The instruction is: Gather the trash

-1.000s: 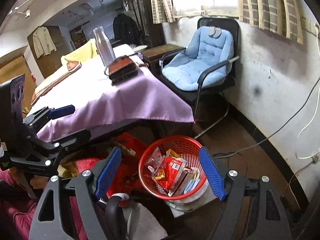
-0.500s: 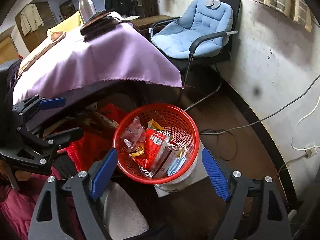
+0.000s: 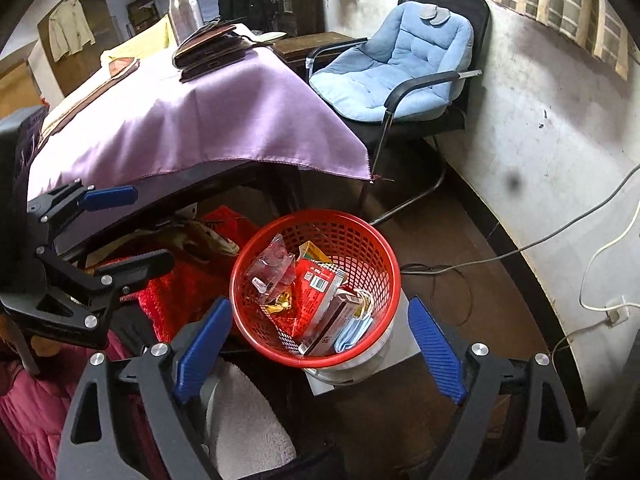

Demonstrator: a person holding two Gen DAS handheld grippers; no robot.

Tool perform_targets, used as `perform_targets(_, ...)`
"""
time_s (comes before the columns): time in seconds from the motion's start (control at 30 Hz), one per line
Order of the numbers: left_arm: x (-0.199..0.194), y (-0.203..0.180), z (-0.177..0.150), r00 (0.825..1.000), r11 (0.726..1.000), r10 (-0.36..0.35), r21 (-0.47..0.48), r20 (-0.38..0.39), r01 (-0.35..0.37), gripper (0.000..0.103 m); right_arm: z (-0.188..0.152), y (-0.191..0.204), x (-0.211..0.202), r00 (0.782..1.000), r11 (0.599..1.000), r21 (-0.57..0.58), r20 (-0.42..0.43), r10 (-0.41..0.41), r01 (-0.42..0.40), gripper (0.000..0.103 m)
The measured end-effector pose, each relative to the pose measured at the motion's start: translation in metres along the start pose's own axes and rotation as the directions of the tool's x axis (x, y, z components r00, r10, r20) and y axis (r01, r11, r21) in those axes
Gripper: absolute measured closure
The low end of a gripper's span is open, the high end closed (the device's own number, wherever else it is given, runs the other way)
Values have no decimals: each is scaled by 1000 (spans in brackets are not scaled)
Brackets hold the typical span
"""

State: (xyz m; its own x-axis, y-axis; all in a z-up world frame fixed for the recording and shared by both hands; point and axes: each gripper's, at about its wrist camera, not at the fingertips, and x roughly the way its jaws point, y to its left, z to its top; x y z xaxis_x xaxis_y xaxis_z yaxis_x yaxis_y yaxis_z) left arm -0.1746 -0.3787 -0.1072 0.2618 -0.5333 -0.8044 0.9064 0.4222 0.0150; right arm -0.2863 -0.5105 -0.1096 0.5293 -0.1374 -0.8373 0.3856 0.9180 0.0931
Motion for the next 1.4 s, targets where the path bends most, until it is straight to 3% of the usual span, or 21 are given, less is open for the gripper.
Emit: perform_targets(1.4, -1, 0, 0, 1000, 1000, 20, 7, 11, -20, 7, 0, 1, 6, 1000, 1000, -26, -31, -2, 1, 14)
